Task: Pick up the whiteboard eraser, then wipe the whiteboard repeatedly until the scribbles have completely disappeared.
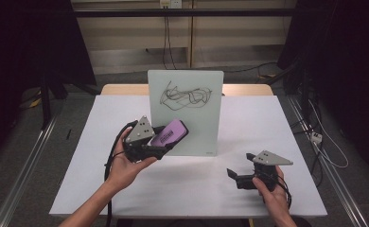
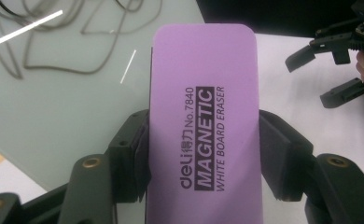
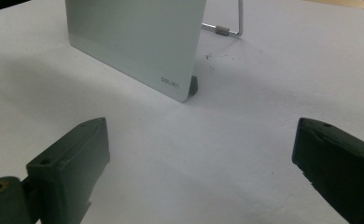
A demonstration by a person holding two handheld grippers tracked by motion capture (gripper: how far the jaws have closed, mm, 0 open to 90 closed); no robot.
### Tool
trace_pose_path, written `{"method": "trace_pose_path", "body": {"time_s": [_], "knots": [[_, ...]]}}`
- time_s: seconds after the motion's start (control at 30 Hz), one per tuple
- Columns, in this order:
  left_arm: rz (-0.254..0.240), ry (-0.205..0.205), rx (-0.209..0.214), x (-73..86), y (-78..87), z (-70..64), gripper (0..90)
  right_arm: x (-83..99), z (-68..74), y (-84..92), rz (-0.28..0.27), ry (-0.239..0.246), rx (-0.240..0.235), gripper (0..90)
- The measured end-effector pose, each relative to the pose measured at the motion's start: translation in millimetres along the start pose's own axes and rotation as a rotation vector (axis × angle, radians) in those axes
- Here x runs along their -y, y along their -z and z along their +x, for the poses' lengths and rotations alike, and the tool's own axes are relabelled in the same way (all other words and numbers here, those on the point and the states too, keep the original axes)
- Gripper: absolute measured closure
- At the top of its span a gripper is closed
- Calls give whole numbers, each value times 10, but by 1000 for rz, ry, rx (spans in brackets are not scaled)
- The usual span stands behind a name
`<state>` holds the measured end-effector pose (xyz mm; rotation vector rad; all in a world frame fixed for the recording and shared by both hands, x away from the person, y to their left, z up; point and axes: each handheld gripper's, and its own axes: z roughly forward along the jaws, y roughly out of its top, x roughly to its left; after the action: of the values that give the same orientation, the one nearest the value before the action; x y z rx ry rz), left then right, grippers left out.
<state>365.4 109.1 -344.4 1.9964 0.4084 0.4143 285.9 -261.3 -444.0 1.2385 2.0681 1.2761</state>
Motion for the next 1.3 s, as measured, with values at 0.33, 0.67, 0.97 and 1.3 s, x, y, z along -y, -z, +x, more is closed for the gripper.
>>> {"method": "trace_pose_path", "body": {"time_s": [0.33,0.67,0.97,1.3], "knots": [[-56,12,-53,-7,90,47,409,-1,-1,-5,4,4,-3,40],[-70,12,-82,-18,150,79,409,-4,8,-5,-1,9,-11,40],[-72,18,-114,-8,216,150,409,-15,-5,-30,3,0,-9,40],[-69,9,-152,-27,243,161,409,-10,-11,-18,-4,-7,-5,39]]}}
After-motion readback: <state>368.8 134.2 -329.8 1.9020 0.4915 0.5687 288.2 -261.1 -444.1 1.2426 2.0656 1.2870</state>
